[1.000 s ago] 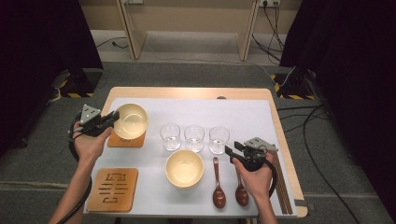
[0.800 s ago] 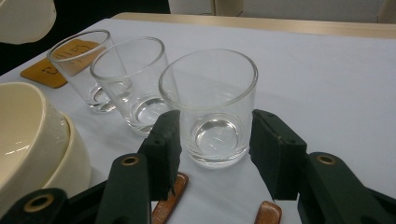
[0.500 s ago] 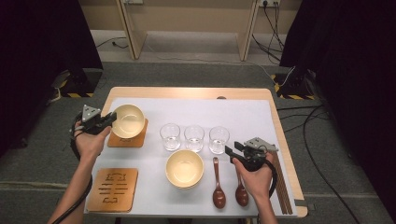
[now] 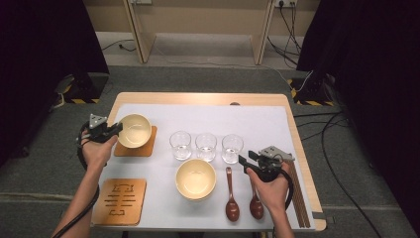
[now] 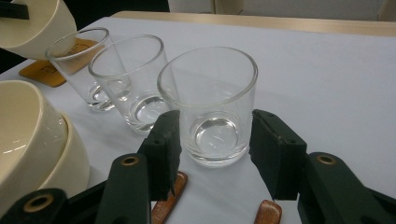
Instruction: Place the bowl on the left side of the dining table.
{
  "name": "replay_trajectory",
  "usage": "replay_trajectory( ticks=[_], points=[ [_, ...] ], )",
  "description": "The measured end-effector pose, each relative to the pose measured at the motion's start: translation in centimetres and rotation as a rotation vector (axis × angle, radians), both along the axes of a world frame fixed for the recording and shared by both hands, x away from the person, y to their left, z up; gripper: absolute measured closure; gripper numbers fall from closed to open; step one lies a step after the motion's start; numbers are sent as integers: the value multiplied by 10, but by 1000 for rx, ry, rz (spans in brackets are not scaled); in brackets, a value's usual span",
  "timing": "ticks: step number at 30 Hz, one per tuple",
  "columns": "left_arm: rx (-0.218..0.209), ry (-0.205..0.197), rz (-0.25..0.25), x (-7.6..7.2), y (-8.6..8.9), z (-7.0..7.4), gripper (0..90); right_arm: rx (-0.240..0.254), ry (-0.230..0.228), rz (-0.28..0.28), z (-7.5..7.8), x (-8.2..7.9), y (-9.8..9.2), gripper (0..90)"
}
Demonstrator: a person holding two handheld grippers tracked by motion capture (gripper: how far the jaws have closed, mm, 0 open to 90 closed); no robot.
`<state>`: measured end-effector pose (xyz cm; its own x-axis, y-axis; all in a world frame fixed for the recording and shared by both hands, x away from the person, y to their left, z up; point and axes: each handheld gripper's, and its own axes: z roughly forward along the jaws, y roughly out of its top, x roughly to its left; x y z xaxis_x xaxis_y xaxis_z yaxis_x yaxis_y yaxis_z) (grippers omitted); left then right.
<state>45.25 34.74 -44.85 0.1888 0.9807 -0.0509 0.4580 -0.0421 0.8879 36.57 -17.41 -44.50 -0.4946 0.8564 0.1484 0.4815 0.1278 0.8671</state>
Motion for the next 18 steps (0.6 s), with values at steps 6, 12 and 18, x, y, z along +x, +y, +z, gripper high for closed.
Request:
replay_trajectory(
  ticks=[6,12,18],
  points=[
    [7,14,5,3,1,-3,833,2,1,-1,0,0,0,534],
    [8,31,11,4,1,-8,833,0,1,2,0,0,0,534],
    [-2,42,18,6,2,-12,833,0,-1,2,0,0,-1,534]
  ],
)
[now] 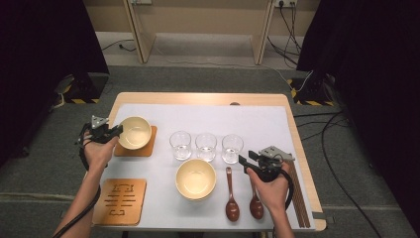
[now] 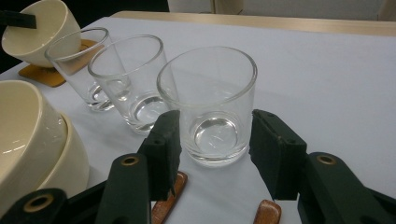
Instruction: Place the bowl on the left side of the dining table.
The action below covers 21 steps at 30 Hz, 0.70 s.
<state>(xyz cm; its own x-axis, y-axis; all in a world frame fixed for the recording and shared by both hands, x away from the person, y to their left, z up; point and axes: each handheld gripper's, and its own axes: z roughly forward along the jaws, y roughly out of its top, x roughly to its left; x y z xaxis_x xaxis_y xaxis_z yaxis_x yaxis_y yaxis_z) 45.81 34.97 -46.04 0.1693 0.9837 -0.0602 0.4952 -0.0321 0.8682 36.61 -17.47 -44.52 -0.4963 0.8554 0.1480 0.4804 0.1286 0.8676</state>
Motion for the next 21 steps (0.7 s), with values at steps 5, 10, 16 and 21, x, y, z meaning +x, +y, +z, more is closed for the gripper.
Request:
replay_trajectory(
  ticks=[5,10,16,21],
  points=[
    [-11,7,8,1,2,-1,833,-1,4,-2,0,0,1,534],
    [-37,22,12,5,4,-2,831,-1,4,-1,-1,0,1,533],
    [-63,33,27,11,7,-6,828,0,4,-1,-1,0,1,532],
    [-77,40,35,17,8,-9,825,-2,2,-2,-2,1,1,527]
  ],
)
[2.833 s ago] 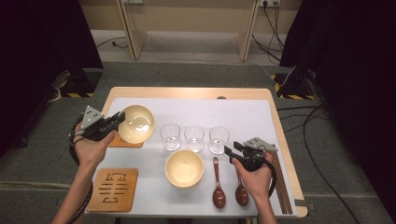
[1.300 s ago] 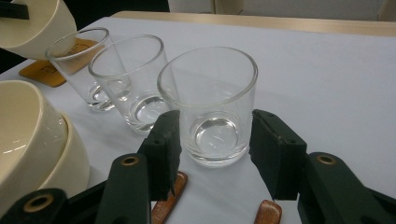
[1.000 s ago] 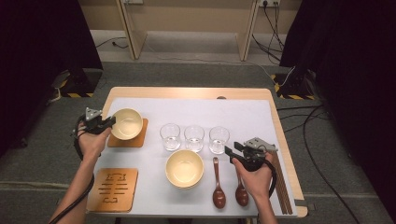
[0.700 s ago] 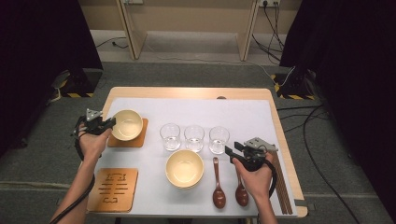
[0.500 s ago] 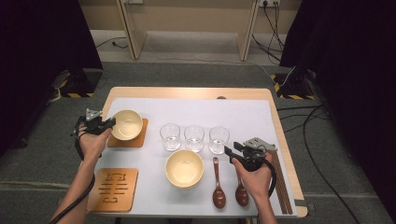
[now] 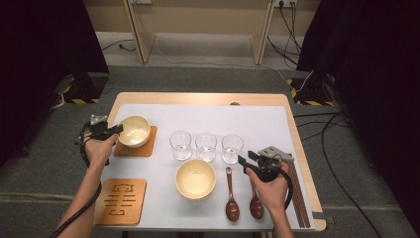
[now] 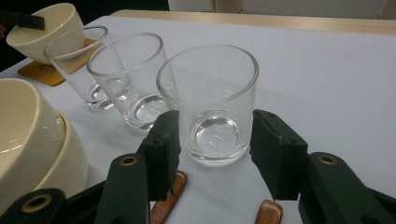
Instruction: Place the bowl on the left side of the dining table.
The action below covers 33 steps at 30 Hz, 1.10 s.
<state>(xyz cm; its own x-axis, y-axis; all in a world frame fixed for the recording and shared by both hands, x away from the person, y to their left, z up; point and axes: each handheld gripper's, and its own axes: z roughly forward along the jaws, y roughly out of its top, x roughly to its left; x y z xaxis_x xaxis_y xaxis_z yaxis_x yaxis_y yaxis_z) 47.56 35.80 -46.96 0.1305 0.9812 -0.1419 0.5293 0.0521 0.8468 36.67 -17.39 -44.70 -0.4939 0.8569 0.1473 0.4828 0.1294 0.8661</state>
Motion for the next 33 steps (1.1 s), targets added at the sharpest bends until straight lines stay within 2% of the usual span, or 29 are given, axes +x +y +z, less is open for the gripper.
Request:
replay_trajectory(
  ticks=[7,14,19,22,27,33],
  points=[
    [-19,15,5,5,0,-4,823,3,-2,-5,-1,1,-1,516],
    [-44,5,5,5,1,-5,813,1,-1,-9,-2,1,-1,501],
    [-39,-39,19,-1,5,6,642,-7,4,-16,-1,2,-1,494],
    [-57,-68,26,-8,9,16,547,-16,18,-17,-2,2,-2,495],
    [-62,-88,13,-22,10,27,493,-28,56,-37,-6,4,-8,507],
    [-74,-85,15,-40,10,26,455,-46,92,-47,-2,7,-10,518]
  ],
)
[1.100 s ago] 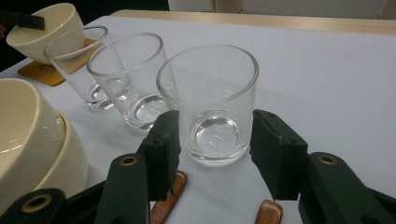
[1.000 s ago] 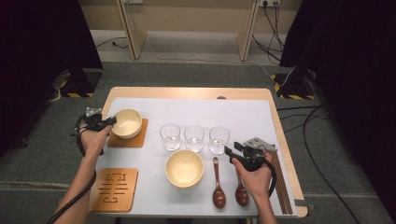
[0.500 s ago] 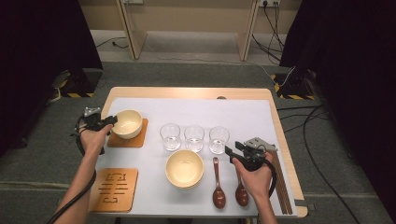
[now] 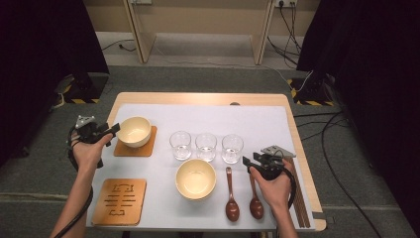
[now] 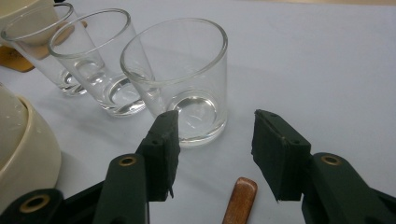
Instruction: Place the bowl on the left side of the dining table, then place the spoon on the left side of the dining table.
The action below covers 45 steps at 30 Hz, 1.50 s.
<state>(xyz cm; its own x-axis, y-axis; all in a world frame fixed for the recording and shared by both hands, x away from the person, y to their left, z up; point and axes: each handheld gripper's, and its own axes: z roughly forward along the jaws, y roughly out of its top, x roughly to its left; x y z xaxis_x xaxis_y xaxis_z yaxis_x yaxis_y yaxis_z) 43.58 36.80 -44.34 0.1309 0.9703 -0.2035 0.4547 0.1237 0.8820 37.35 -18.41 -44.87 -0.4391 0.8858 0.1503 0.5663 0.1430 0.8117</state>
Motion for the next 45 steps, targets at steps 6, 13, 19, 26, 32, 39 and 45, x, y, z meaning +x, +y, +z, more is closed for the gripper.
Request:
replay_trajectory(
  ticks=[6,13,19,26,32,39,45],
  points=[
    [-8,-25,-11,-26,-6,-2,430,-15,38,-9,4,2,-2,540],
    [1,-20,-40,-38,-15,-3,419,-27,103,-17,4,-3,-4,598],
    [18,-19,-57,-43,-23,-3,413,-37,179,-33,8,-2,-7,636],
    [13,-10,-67,-48,-22,-8,412,-76,304,-72,5,-3,-8,671],
    [7,-14,-73,-51,-22,-6,412,-127,407,-67,-3,-4,-2,676],
    [6,-19,-82,-52,-24,-5,411,-160,460,-89,-8,-1,1,701],
    [6,-13,-91,-49,-26,-6,411,-188,497,-101,-9,3,5,714]
  ],
)
